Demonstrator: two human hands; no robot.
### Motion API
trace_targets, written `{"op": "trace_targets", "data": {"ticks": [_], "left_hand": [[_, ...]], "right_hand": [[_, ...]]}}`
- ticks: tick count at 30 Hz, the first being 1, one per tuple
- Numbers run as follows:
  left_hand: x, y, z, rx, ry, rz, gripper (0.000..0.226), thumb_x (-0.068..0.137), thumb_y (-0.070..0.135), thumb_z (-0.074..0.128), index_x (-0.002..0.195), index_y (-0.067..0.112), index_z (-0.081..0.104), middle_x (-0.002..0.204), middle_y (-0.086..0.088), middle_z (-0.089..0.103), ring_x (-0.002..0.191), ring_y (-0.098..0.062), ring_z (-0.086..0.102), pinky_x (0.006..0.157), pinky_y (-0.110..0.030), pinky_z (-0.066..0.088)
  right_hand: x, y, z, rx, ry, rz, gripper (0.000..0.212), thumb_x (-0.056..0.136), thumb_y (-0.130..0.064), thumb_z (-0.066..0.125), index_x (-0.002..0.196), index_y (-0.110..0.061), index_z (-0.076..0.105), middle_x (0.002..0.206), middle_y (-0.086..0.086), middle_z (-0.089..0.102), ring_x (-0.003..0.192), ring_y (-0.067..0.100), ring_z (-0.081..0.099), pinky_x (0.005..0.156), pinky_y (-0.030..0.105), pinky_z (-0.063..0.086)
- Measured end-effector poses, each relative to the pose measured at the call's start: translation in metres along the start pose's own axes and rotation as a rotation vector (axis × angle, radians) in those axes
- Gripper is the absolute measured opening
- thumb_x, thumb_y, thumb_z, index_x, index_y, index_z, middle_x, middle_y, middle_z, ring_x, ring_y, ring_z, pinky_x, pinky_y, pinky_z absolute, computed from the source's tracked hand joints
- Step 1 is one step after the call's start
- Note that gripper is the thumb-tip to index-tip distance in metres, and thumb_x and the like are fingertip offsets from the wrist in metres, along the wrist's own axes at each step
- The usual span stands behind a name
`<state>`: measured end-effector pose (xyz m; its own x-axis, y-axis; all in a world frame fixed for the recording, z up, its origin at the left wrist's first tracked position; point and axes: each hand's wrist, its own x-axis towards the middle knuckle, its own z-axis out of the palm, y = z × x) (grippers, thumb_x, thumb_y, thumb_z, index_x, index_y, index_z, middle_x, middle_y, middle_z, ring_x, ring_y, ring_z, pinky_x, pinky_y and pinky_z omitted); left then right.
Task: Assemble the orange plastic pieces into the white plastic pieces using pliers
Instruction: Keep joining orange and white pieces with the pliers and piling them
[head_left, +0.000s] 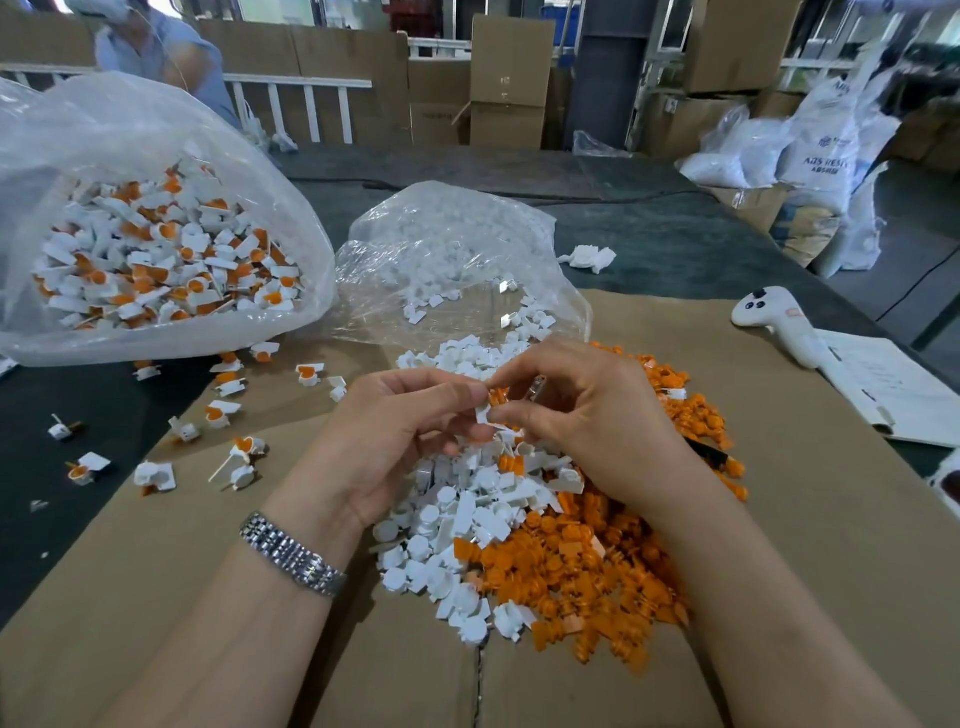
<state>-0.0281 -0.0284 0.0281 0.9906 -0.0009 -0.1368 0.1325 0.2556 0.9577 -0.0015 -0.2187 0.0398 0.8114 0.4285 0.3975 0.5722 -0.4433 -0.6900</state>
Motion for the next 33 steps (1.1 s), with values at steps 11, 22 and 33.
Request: {"op": "trace_targets", "data": {"ticks": [11,22,33], "left_hand": [[-0.003,0.003,0.001,0.061,-0.007,0.022,0.017,0.065,0.019,0.086,0.079,0.01,0.083,0.075,-0.012,0.074,0.059,-0.013,0.068,0.046,-0.016,0.044],[0.0,0.0,0.0,0.051,0.04,0.093,0.029,0.061,0.015,0.086,0.085,0.004,0.075,0.078,-0.017,0.076,0.065,-0.02,0.073,0.052,-0.021,0.053],[-0.001,0.001,-0.001,0.026,-0.025,0.14,0.018,0.062,0.014,0.086,0.078,0.011,0.081,0.086,-0.018,0.078,0.072,-0.024,0.076,0.066,-0.022,0.059]], "right_hand": [[-0.001,0.002,-0.002,0.102,-0.027,0.059,0.016,0.08,-0.013,0.082,0.089,-0.014,0.07,0.081,-0.007,0.068,0.066,0.01,0.071,0.064,0.031,0.061],[0.0,0.0,0.003,0.067,0.017,0.023,0.03,0.082,-0.018,0.082,0.109,-0.019,0.07,0.091,-0.005,0.07,0.083,0.008,0.07,0.08,0.025,0.059],[0.0,-0.004,0.002,-0.04,0.068,-0.089,0.02,0.087,-0.018,0.076,0.107,-0.014,0.078,0.097,-0.002,0.069,0.09,0.011,0.068,0.082,0.033,0.057]]}}
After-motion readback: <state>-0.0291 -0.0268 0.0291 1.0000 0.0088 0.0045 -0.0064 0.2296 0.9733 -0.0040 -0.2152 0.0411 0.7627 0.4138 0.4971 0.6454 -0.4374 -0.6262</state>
